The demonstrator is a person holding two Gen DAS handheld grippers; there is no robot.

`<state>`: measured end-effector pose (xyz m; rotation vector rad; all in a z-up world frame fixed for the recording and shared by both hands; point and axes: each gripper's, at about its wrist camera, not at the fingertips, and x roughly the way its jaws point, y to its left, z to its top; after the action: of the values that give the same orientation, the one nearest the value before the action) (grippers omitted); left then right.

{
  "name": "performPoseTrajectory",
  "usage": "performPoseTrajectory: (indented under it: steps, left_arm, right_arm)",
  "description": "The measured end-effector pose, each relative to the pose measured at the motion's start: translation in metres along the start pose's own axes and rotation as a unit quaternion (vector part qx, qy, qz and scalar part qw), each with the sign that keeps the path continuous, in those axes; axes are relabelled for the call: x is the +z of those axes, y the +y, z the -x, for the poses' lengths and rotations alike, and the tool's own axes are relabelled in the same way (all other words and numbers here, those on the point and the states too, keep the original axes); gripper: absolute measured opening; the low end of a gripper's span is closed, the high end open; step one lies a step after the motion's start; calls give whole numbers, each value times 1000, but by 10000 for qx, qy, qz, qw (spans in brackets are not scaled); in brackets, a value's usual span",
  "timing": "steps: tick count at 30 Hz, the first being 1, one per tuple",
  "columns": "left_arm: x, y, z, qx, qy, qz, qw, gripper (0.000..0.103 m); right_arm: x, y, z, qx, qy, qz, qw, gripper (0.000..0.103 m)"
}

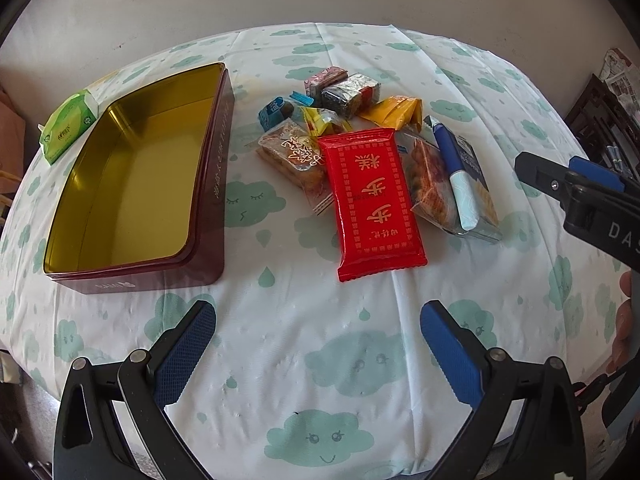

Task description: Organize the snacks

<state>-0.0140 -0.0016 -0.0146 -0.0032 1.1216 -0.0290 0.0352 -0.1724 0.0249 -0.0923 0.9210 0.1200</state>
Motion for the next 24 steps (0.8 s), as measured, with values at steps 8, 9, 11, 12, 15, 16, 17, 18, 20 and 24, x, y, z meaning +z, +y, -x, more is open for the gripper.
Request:
performPoseTrajectory:
  steps: [8, 9, 11, 12, 15, 16, 17, 18, 20, 24]
  left_arm:
    - [1, -2, 3, 237, -76, -62, 9997, 101]
    - [1, -2, 3, 251, -66, -55, 9996, 101]
    - [1, -1, 3, 295, -67, -51, 9995, 101]
    - [1, -1, 3, 303, -77, -49, 9995, 101]
    - [1, -1, 5, 322, -119, -54, 9994, 101]
    - [1, -1, 5, 330, -130, -59, 9994, 101]
    - [1, -1, 6, 329, -139, -57, 9993, 101]
    - [1, -1, 6, 323, -145, -55, 9994, 101]
    - [1, 0, 6, 328, -155, -45, 9993, 100]
    - [2, 1, 7, 362, -173, -20, 9992, 99]
  right_arm:
    - [-1, 0, 1, 58, 29, -15, 10000, 89]
    - [-1, 1, 1, 66, 35, -16, 10000, 89]
    - [-2, 3, 2, 88, 38, -8, 10000, 89]
    - [-2, 3, 2, 90, 38, -4, 10000, 89]
    - [-2, 4, 4, 107, 31, -1, 9999, 89]
    - [-1, 4, 4, 104, 35, -5, 9999, 89]
    - [-1, 4, 4, 103, 37, -5, 9999, 89]
    - [-2, 4, 4, 102, 35, -7, 9999, 89]
    - [-1, 4, 5, 110, 35, -1, 9999, 89]
    - [-1, 6, 5, 134, 41, -7, 9999, 89]
